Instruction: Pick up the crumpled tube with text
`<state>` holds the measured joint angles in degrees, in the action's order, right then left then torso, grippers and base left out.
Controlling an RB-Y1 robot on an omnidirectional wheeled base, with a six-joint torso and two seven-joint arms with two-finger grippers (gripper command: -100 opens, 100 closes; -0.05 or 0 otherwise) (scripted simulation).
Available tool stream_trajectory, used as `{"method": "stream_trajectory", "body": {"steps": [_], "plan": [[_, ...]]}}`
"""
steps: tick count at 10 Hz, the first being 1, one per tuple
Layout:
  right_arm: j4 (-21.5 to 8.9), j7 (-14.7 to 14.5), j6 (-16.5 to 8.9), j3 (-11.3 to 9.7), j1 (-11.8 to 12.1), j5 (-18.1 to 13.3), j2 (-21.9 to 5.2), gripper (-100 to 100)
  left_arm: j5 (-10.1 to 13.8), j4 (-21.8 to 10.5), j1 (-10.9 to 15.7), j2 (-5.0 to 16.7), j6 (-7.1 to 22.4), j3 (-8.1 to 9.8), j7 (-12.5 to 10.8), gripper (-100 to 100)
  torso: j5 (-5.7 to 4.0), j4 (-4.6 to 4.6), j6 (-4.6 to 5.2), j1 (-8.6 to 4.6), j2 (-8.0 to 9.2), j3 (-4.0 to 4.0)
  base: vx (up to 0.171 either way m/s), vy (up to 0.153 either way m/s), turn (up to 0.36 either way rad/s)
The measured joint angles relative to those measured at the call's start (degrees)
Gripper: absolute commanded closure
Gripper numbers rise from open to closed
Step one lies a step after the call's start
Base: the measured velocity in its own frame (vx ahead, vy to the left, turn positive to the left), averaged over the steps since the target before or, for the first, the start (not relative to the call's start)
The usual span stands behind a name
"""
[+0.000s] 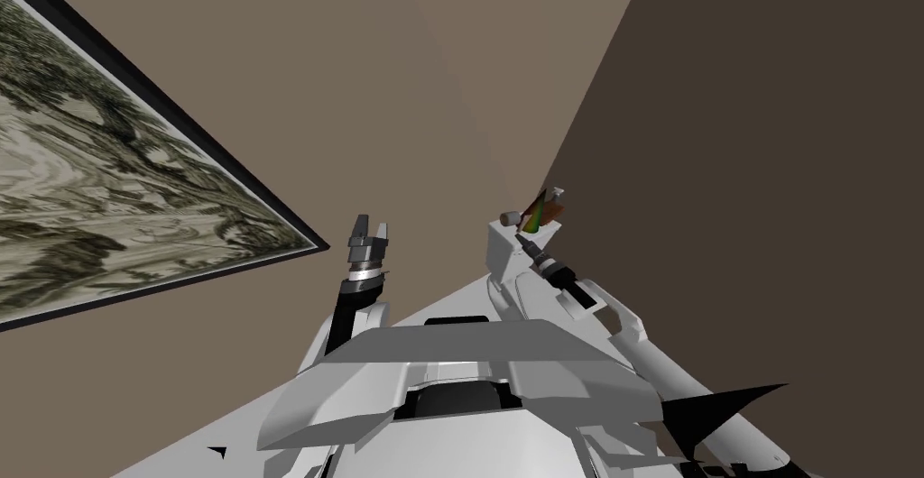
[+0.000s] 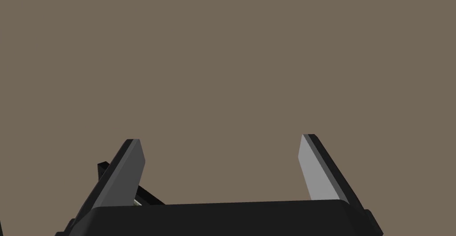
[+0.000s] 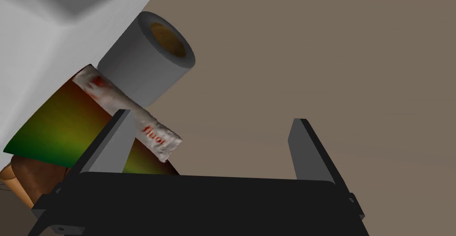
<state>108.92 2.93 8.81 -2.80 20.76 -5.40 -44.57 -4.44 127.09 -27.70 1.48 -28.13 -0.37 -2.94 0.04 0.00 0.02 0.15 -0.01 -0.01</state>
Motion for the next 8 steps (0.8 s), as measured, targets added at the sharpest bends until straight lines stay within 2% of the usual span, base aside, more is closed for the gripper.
{"method": "stream_trajectory", "body": {"steps": [1, 3, 4, 6, 8], "plan": [[-0.5, 0.0, -0.6, 0.0, 0.0, -0.2, -0.9, -100, 0.0, 0.0, 0.0, 0.0, 0.0, 0.0, 0.0, 0, -0.01, 0.01, 0.02, -0.03, 0.03, 0.01, 0.001, 0.038, 0.099], [-3.9, 0.3, -1.5, -0.2, -0.7, -0.7, -4.4, -100, 0.0, 0.0, 0.0, 0.0, 0.0, 0.0, 0.0, 0, 0.0, 0.0, -0.01, 0.02, -0.03, -0.01, 0.018, 0.049, 0.097], [-4.6, 0.4, -2.1, -0.2, -0.9, -0.8, -5.8, -100, 0.0, 0.0, 0.0, 0.0, 0.0, 0.0, 0.0, 0, 0.0, 0.0, 0.03, 0.0, -0.01, -0.01, 0.008, 0.042, 0.074], [-7.5, 0.3, -3.9, -0.8, -1.8, -1.7, -8.8, -100, 0.0, 0.0, 0.0, 0.0, 0.0, 0.0, 0.0, 0, 0.0, 0.0, 0.0, 0.03, 0.0, 0.0, 0.01, 0.047, 0.097], [-8.7, 0.9, -5.8, -1.0, -2.4, -1.6, -12.8, -100, 0.0, 0.0, 0.0, 0.0, 0.0, 0.0, 0.0, 0, 0.01, 0.0, 0.0, 0.0, 0.0, 0.0, 0.012, 0.049, 0.111]]}}
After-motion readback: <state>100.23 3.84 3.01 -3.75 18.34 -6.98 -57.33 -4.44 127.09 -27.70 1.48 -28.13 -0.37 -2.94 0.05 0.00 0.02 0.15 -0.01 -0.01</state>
